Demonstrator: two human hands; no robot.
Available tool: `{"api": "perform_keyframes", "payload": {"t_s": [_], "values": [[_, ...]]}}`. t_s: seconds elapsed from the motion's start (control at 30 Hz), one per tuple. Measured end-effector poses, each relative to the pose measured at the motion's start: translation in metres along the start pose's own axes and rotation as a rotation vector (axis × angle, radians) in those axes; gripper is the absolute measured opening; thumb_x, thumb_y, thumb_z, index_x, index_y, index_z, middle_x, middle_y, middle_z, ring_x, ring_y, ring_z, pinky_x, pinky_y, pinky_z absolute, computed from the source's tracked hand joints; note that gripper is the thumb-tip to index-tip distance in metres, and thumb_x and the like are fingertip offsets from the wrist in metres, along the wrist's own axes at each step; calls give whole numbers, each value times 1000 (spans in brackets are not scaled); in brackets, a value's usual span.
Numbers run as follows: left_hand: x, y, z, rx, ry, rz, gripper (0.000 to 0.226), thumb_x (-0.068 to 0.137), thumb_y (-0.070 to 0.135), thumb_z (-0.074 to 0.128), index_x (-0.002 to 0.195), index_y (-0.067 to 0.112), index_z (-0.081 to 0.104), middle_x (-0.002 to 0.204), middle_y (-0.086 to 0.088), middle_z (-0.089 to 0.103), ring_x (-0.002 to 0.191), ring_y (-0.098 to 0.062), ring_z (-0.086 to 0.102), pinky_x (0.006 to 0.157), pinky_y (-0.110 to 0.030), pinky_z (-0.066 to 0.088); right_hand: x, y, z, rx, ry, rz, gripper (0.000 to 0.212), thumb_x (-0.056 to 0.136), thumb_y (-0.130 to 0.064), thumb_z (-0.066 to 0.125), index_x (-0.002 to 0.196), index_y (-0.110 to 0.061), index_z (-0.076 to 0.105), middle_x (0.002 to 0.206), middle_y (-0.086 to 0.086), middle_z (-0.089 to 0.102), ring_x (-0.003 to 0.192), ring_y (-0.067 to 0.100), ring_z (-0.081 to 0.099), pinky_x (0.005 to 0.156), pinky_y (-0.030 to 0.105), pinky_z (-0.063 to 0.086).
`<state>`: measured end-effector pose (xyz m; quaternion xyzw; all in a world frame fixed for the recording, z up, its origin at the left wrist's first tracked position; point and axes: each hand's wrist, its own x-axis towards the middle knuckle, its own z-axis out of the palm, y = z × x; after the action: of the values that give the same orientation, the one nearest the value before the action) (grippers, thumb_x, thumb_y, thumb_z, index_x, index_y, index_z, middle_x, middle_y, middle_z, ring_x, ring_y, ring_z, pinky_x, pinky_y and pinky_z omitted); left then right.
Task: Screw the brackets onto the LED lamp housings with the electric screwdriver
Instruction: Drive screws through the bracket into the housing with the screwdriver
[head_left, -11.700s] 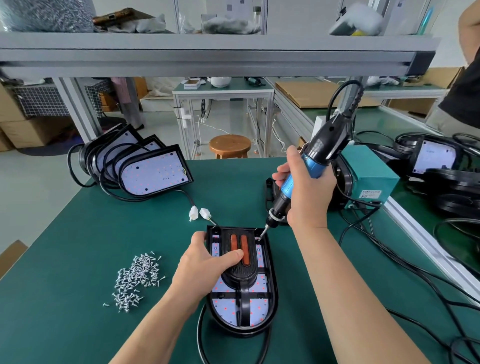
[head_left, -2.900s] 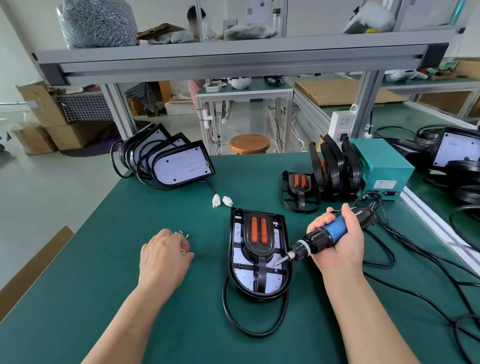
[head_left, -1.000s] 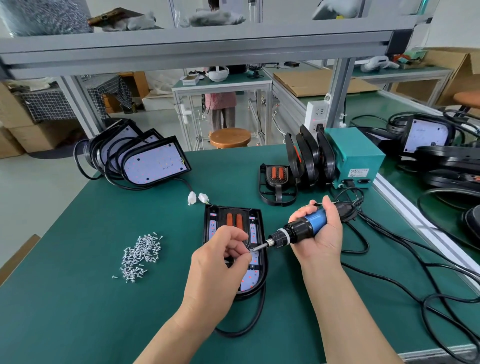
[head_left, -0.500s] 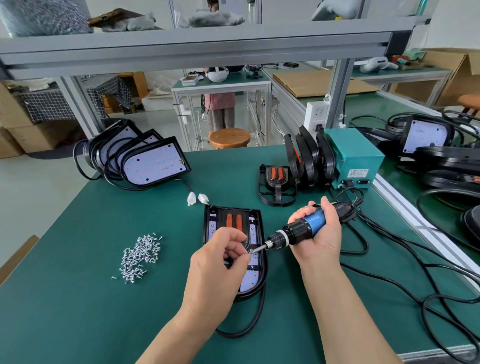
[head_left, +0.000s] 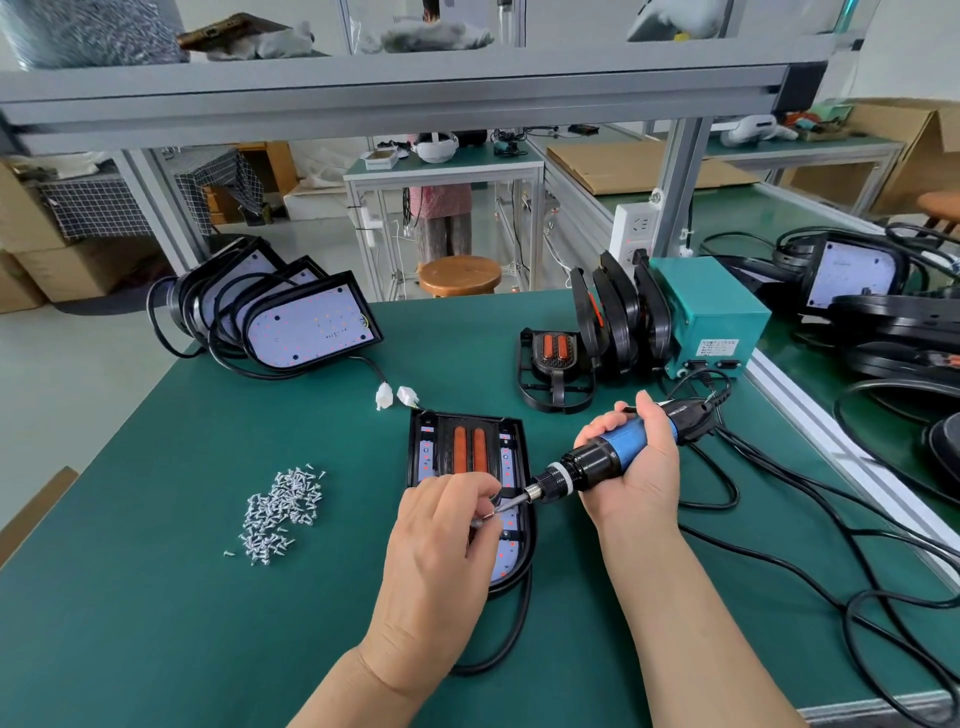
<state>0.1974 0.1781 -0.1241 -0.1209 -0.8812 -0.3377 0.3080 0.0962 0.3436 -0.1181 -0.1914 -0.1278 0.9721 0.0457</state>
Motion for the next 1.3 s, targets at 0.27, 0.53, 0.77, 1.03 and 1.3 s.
{"api": "perform_keyframes", "payload": {"t_s": [0.27, 0.53, 0.77, 1.03, 1.3], "values": [[32, -45, -28, -253, 22, -701, 20, 87, 45, 70, 94, 27, 64, 94, 9, 66, 92, -9, 64, 81, -28, 49, -11, -3, 16, -108, -101, -126, 18, 95, -23, 67, 84, -14, 55, 66, -5, 52, 51, 7, 51, 53, 20, 46], [51, -71, -15, -387, -338, -871, 51, 70, 58, 69, 90, 12, 65, 73, 1, 64, 50, -12, 50, 40, -20, 35, -43, 23, 68, -384, -381, -278, 18, 89, -17, 70, 86, -13, 53, 62, 1, 51, 49, 13, 49, 49, 23, 46], [47, -77, -10, -493, -354, -864, 47, 66, 57, 70, 79, 14, 60, 68, 1, 57, 54, -14, 46, 44, -22, 30, -52, 52, 85, -619, -431, -360, 23, 87, -17, 71, 80, -12, 50, 57, 3, 50, 45, 19, 51, 48, 27, 45], [47, -81, -4, -494, -303, -842, 43, 64, 57, 70, 67, 18, 51, 62, 4, 52, 56, -16, 45, 46, -24, 32, -51, 64, 89, -739, -463, -378, 23, 86, -19, 72, 83, -10, 52, 59, 4, 52, 48, 21, 52, 50, 28, 47], [46, -84, -2, -487, -310, -831, 48, 63, 59, 69, 68, 16, 48, 68, -2, 51, 62, -20, 46, 58, -31, 33, -52, 65, 88, -763, -493, -375, 19, 88, -17, 71, 84, -10, 54, 60, 4, 52, 48, 20, 53, 51, 28, 48]]}}
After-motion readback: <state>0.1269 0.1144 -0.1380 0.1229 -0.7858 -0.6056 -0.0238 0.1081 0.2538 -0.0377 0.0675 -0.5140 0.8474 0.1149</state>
